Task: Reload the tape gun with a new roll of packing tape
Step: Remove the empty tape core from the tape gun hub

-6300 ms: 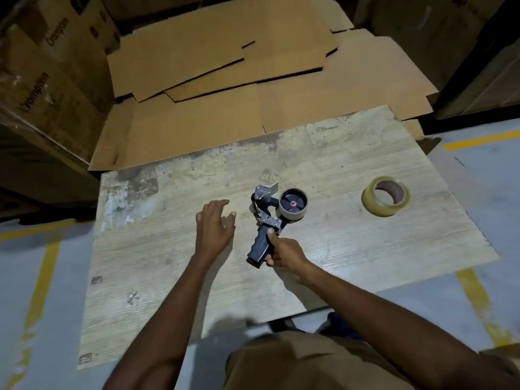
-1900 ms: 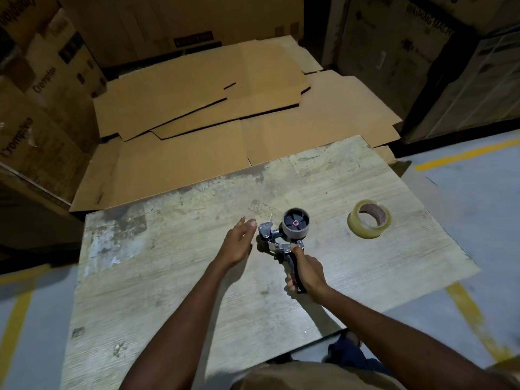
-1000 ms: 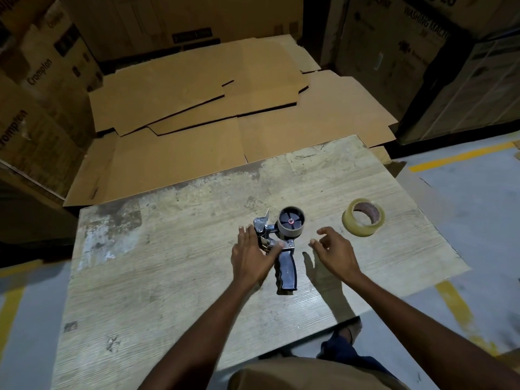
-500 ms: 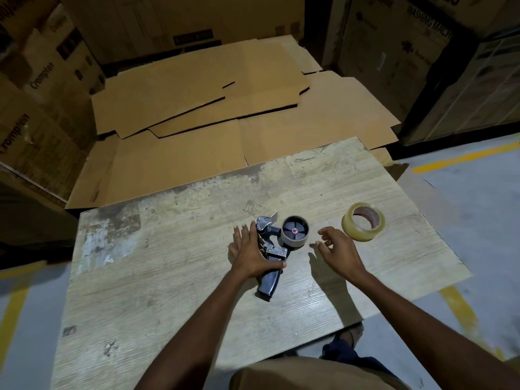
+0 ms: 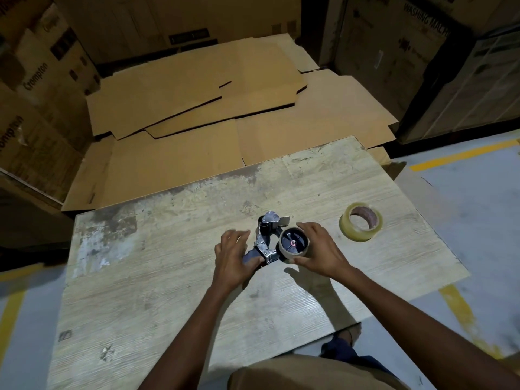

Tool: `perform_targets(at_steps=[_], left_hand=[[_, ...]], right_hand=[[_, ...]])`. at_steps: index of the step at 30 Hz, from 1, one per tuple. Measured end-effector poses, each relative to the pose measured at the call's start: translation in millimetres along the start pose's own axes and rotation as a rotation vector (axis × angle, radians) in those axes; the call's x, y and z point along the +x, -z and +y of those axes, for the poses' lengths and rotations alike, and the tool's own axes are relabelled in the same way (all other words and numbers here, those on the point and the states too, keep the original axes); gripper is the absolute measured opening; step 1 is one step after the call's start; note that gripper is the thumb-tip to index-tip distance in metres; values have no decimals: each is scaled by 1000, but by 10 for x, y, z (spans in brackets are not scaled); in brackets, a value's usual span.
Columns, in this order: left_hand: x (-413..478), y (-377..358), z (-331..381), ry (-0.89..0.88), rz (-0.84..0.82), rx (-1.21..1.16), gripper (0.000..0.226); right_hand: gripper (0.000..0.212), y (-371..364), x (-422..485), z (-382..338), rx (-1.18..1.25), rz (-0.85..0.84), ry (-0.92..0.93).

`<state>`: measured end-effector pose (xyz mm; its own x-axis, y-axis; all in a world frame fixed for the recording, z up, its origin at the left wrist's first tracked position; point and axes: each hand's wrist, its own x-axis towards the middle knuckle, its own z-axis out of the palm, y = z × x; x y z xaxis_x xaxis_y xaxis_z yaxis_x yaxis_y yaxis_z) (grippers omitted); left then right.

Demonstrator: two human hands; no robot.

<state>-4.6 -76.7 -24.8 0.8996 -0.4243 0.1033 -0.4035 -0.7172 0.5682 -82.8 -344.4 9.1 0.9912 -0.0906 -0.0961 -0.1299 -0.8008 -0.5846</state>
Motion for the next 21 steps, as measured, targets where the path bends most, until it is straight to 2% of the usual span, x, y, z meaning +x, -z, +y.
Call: perform_targets(at_steps=[3,7,10,12,14,21], left_hand=[[-95,-35,15,134,33,-65,57],[-133,-23,81,296,132,-209,41],[-110,-38,201,394,195,-266,57],[-44,-96,275,476,187,-186,57],[60,-157,369,552,138,-81,70],[351,-283,585,627,16,130,84]], right_hand=[[111,-21,96,-67,-77,-92,-23],[104,-53,97,-87,-75,-107,-55],[95,-68,18,-100,-34,-60,-65],[87,-96,-45,-113,-17,-18,-61],[82,-136,-105,-125,4,6,-67],[86,-185,-233,-84,70,6,-80]])
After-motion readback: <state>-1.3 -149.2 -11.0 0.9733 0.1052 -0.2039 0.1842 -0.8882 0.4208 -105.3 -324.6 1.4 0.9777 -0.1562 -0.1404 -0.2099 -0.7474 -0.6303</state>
